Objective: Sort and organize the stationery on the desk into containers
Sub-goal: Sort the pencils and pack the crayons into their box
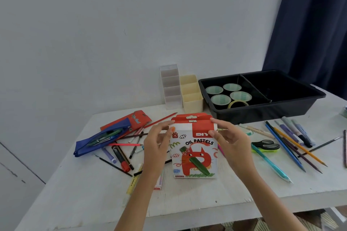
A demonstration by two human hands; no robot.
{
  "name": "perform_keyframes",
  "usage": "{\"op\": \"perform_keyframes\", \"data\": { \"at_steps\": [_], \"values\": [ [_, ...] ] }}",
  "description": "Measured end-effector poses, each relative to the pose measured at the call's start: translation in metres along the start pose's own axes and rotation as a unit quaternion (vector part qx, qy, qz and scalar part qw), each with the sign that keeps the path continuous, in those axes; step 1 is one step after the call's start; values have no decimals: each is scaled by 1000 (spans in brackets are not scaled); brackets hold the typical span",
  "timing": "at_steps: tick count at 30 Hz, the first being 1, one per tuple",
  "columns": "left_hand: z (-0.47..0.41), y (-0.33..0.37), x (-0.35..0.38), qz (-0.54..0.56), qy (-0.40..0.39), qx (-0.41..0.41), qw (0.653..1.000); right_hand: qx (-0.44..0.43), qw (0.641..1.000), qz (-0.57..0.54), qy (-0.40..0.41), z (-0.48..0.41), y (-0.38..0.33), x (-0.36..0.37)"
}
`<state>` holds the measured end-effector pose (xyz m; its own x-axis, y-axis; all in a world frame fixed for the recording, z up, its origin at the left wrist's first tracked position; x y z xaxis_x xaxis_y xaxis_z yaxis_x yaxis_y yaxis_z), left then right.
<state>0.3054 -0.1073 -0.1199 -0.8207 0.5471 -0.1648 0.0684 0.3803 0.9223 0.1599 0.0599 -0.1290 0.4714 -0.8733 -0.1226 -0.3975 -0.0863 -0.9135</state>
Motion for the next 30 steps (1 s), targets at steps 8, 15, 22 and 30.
{"op": "perform_keyframes", "data": {
  "at_steps": [8, 15, 22, 30],
  "values": [
    [-5, -5, 7, -90, -72, 20, 993, 3, 997, 65, -37, -4, 10, -2],
    [3, -16, 3, 34, -23, -55, 998, 46, 996, -81, -3, 11, 16, 1],
    [54, -77, 11, 113, 36, -142, 983, 156, 972, -152, 92, 65, 80, 4],
    [63, -88, 16, 68, 35, -135, 988, 196, 963, -114, 146, 80, 99, -5]
  ]
}}
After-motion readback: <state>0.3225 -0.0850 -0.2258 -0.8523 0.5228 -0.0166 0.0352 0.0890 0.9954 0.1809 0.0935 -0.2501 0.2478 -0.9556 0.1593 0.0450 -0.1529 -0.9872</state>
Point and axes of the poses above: each hand's wrist, its own z-axis away from the middle knuckle, its own x-axis out of the palm, y = z × x, the point moved 8 cm from there along -z, towards the middle knuckle, and after that the axes turned 3 degrees about -x, right-handed, at the moved point
